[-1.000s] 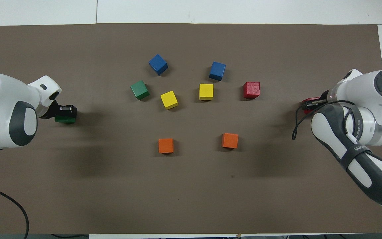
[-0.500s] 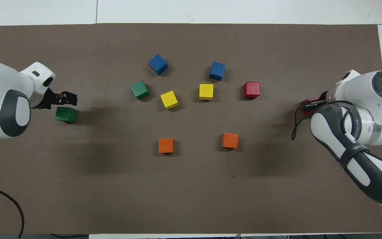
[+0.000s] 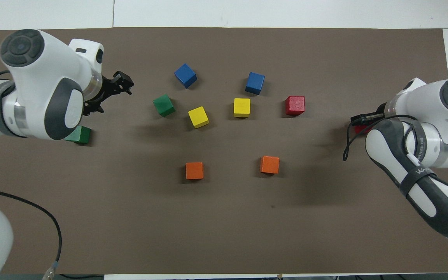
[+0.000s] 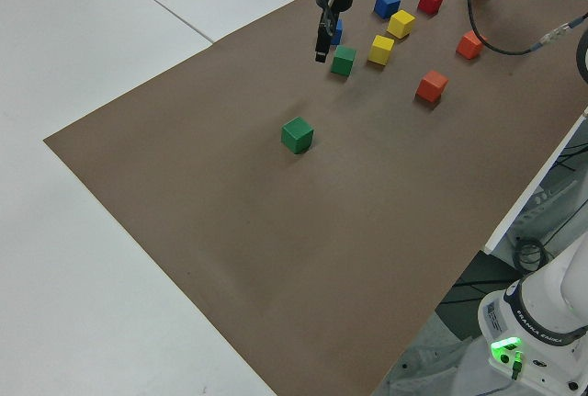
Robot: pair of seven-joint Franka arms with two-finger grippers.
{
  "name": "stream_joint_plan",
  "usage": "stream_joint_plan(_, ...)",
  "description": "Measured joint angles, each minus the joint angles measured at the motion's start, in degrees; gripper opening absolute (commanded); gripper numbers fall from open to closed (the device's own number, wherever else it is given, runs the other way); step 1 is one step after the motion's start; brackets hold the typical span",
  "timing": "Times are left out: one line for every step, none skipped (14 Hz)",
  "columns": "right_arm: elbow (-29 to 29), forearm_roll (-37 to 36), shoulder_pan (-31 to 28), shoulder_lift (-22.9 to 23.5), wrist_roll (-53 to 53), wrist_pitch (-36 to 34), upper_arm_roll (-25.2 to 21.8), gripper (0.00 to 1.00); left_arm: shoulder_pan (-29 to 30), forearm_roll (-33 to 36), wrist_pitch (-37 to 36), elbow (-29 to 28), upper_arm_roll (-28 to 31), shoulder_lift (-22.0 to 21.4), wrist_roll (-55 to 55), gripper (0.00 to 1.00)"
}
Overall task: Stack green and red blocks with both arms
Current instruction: 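Grasp the other green cube with the left gripper while the right gripper grasps red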
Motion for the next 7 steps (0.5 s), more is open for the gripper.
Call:
stream_joint_plan(0.9,0.0,0.0,-0.1,0.0,-0.8,0.0,1.0,-1.0,0.1,0.0,2.1,0.0,2.1,-3.2,1.0)
stream_joint_plan(2.1,0.0,0.0,-0.2,0.2,-2.2,0.2,1.0,-1.7,0.1,0.0,4.1,0.1,4.1,-4.7,1.0)
stream_joint_plan(3.8,0.4,0.0,-0.4,1.0,-4.7,0.6,1.0,-2.5,0.1,0.0,5.8,0.1,6.0,-5.5,1.0)
stream_joint_plan(6.3,1.0,0.1,-0.5,2.4,-8.0,1.5,1.0,-3.3,0.1,0.1,7.6,0.1,8.1,-6.5,1.0)
stream_joint_plan(9.2,1.5,0.5,-0.6,3.7,-11.1,2.5,1.0,-4.0,0.1,0.2,9.3,0.1,9.8,-7.3,1.0)
stream_joint_plan(11.8,1.8,1.6,-0.7,4.9,-13.4,2.9,1.0,-4.5,0.3,0.3,10.5,0.1,11.0,-7.5,1.0)
stream_joint_plan(14.0,1.9,3.1,-0.7,6.9,-15.1,3.1,1.0,-5.1,1.0,0.9,11.2,0.1,11.6,-7.5,1.0)
